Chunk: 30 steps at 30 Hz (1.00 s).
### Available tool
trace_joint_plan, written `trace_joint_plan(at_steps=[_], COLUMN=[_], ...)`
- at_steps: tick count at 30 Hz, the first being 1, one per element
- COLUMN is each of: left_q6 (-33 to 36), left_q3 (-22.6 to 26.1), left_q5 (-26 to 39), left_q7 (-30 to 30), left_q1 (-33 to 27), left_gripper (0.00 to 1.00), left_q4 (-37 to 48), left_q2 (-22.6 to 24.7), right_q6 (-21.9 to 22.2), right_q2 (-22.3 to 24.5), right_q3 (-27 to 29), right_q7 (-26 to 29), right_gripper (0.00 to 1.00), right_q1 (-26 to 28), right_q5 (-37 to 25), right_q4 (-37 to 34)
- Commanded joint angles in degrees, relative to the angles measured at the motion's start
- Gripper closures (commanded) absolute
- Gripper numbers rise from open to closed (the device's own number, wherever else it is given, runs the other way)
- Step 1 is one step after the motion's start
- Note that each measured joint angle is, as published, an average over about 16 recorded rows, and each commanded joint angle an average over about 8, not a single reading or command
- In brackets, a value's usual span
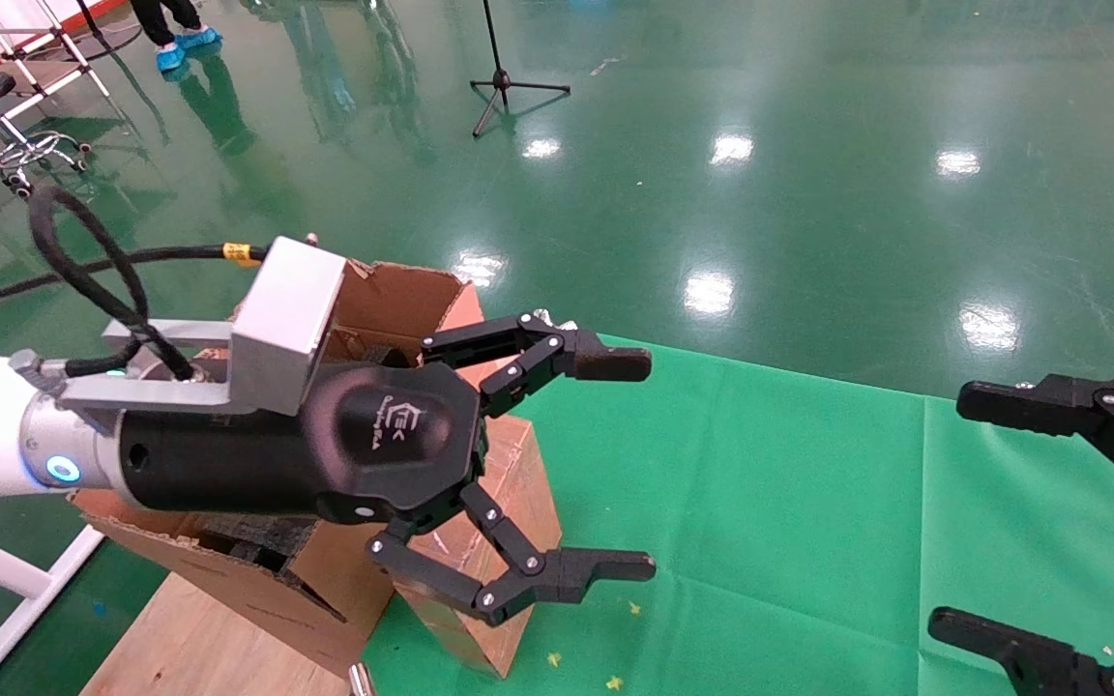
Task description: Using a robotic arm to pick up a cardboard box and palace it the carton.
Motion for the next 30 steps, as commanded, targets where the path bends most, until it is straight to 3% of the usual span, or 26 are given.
trace_joint_plan(at_steps=[1, 15, 17, 25, 30], left_q6=[0.0, 0.0, 0.0, -1.8, -4.7], left_q3=[0.0, 0.0, 0.0, 1.0, 3.4], left_q5=[0.0, 0.0, 0.0, 6.2, 14.8], left_q7=[0.0, 0.0, 0.0, 0.7, -1.2], left_q1=[0.0, 0.0, 0.0, -1.7, -4.4], left_gripper=[0.00, 0.00, 0.00, 0.00, 0.00], left_q4=[0.0, 0.0, 0.0, -1.4, -3.0], left_q2=[0.0, 0.0, 0.0, -1.6, -3.1], right_q6=[0.0, 0.0, 0.0, 0.0, 0.0], right_q2=[0.0, 0.0, 0.0, 0.0, 0.0], right_q3=[0.0, 0.0, 0.0, 0.0, 0.0], right_q7=[0.0, 0.0, 0.0, 0.0, 0.0], right_gripper=[0.00, 0.00, 0.04, 0.97, 1.00], right_q1=[0.0, 0.0, 0.0, 0.0, 0.0], right_q5=[0.0, 0.0, 0.0, 0.0, 0.0], right_q4=[0.0, 0.0, 0.0, 0.0, 0.0])
